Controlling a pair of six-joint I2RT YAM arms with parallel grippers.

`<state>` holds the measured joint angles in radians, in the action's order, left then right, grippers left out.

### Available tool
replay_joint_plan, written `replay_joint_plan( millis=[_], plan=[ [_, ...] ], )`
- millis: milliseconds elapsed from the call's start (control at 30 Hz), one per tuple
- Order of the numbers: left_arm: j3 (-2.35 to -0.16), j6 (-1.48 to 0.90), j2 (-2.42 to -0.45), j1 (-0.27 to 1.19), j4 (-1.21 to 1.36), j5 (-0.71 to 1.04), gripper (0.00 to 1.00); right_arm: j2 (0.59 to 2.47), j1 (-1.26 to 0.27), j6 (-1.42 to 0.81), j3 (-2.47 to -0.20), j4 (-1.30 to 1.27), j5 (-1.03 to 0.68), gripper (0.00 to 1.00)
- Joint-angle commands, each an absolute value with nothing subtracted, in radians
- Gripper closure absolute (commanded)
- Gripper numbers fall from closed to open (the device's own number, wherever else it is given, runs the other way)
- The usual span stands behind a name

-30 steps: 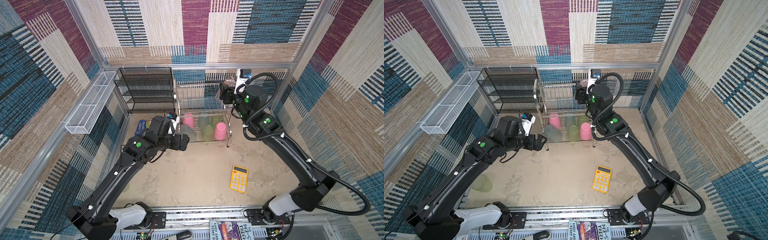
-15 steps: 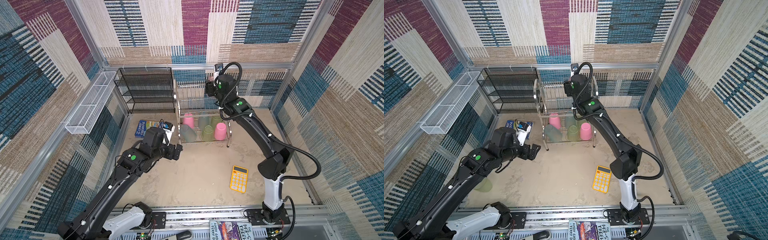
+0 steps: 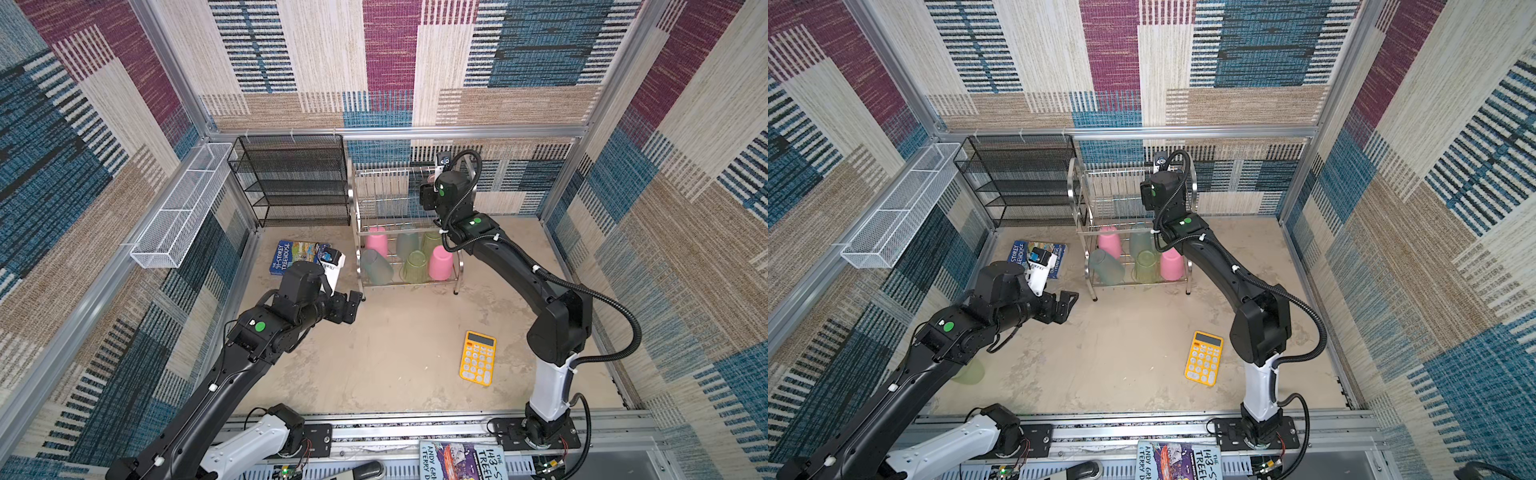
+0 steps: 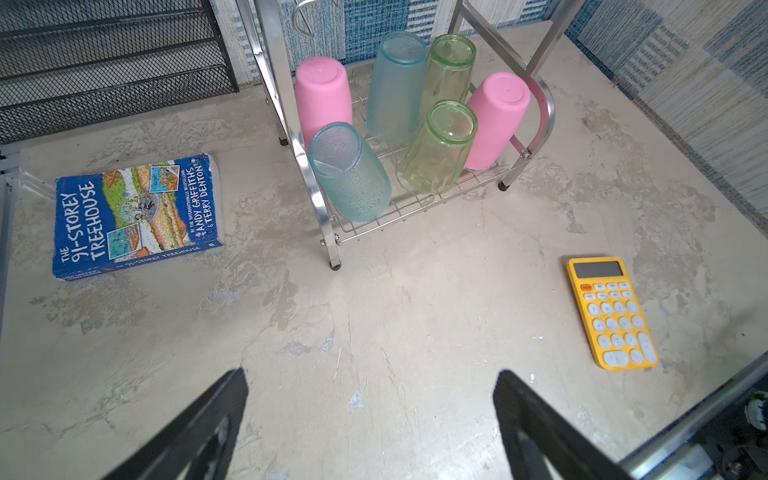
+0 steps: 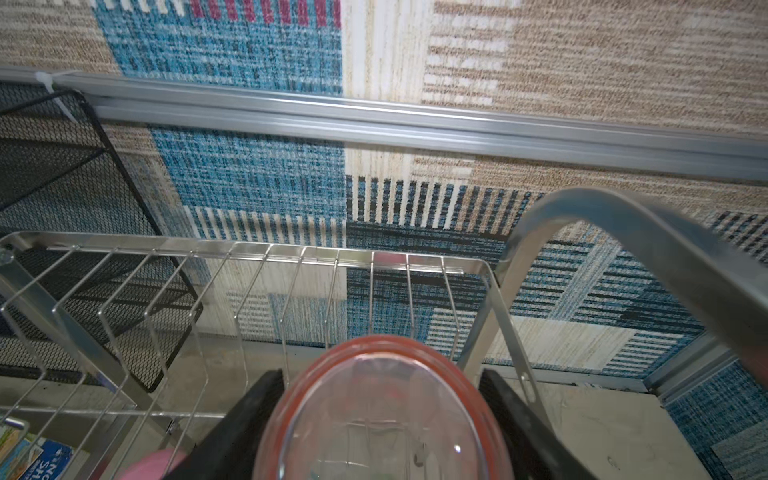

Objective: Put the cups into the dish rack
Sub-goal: 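Carry the pink cup with right gripper up into the rack's upper tier, then release the pink cup in the upper tier while left gripper moves to the green cup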

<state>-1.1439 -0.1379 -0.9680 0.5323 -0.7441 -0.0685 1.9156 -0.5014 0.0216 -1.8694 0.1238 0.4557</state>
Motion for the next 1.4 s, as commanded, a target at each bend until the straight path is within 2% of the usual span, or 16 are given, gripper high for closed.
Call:
replay_joint_plan(
  millis=[0, 167, 433, 600, 967, 1367],
  plan=[
    [-1.143, -0.164, -0.96, 0.53, -0.727, -0.08, 0.04, 1.897, -0.494, 0.009, -1.821, 0.055, 0.469, 0.34],
    [-1.153, -0.173, -0.955, 0.531, -0.735, -0.09, 0.04, 1.88, -0.494, 0.003, -1.778, 0.023, 0.459, 0.29],
    [-1.184, -0.184, -0.962, 0.527, -0.773, -0.142, 0.0, 1.868, -0.493, 0.002, -1.826, 0.058, 0.425, 0.08],
    [-1.198, -0.201, -0.969, 0.523, -0.813, -0.178, 0.0, 1.854, -0.494, 0.01, -1.858, 0.08, 0.421, 0.01],
    [-1.223, -0.301, -1.001, 0.489, -0.967, -0.237, 0.0, 1.662, -0.507, 0.016, -1.778, 0.07, 0.344, 0.0],
    [-1.188, -0.421, -1.029, 0.399, -1.107, -0.234, 0.04, 1.31, -0.658, 0.078, -1.332, -0.071, 0.32, 0.0]
  ],
)
